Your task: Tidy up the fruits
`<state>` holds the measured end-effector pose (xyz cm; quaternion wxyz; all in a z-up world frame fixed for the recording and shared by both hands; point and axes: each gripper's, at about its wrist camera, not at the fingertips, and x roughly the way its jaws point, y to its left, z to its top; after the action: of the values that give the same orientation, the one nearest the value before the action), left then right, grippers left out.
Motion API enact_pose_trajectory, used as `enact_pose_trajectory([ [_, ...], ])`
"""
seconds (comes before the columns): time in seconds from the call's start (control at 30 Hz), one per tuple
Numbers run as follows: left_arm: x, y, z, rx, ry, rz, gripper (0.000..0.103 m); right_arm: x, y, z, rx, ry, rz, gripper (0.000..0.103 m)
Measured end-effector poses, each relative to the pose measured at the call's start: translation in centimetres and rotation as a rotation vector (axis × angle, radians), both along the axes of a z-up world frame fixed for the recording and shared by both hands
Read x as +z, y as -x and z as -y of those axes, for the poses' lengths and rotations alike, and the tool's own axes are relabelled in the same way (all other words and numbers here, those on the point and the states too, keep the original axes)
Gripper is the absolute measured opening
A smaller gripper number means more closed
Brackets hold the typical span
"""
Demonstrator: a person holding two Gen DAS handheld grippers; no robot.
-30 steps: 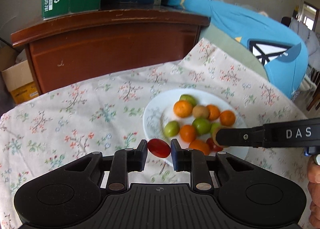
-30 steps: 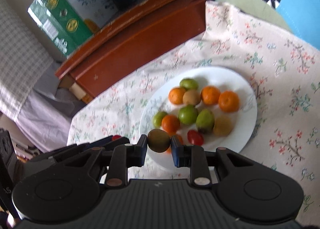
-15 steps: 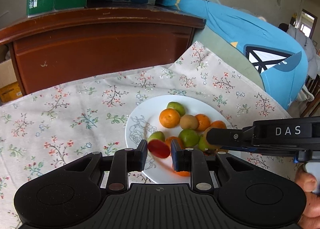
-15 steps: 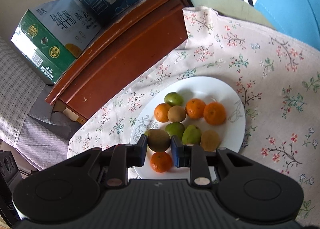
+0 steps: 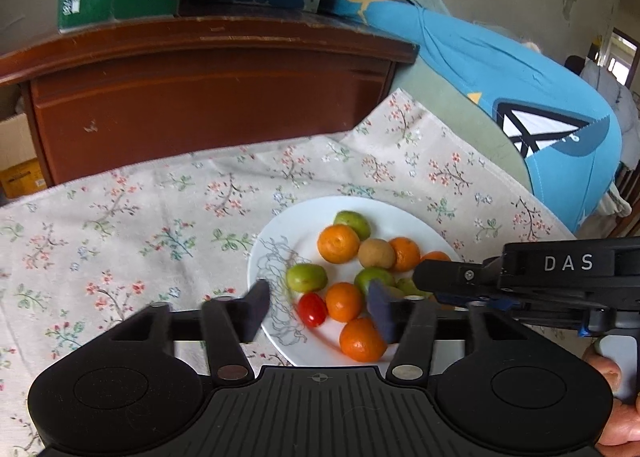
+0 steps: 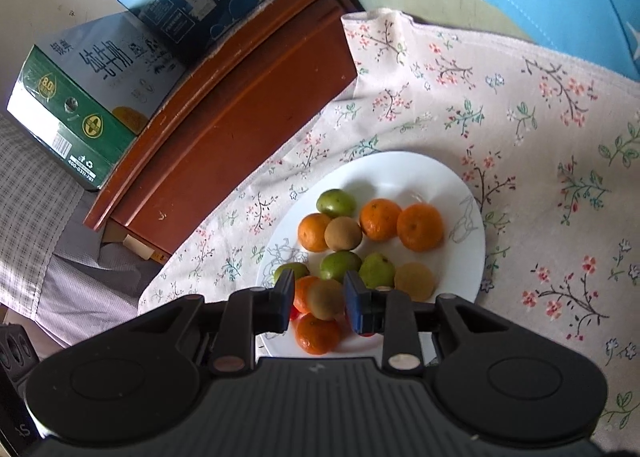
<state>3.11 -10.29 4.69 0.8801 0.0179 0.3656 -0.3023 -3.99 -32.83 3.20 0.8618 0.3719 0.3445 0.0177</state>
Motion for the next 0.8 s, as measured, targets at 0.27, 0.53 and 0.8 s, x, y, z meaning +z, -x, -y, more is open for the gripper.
enact_pose_trajectory([
  [0.27,1.6,1.2,-0.7,0.032,-0.021,-0.005,0.080,2.2,1.1,-0.5,-0.005,0.124,0.003,0.036],
  [0.53,3.3,2.5,-1.7,0.069,-0.091,-0.035,0.091,4.4,2.8,-1.2,-0.014,0.268,-0.006,0.047],
  [0.8,5.2,3.5,-1.8,0.108,-0.125,-0.025,0.097,5.5,4.6,-1.4,-0.001,0.373,-0.068,0.072],
])
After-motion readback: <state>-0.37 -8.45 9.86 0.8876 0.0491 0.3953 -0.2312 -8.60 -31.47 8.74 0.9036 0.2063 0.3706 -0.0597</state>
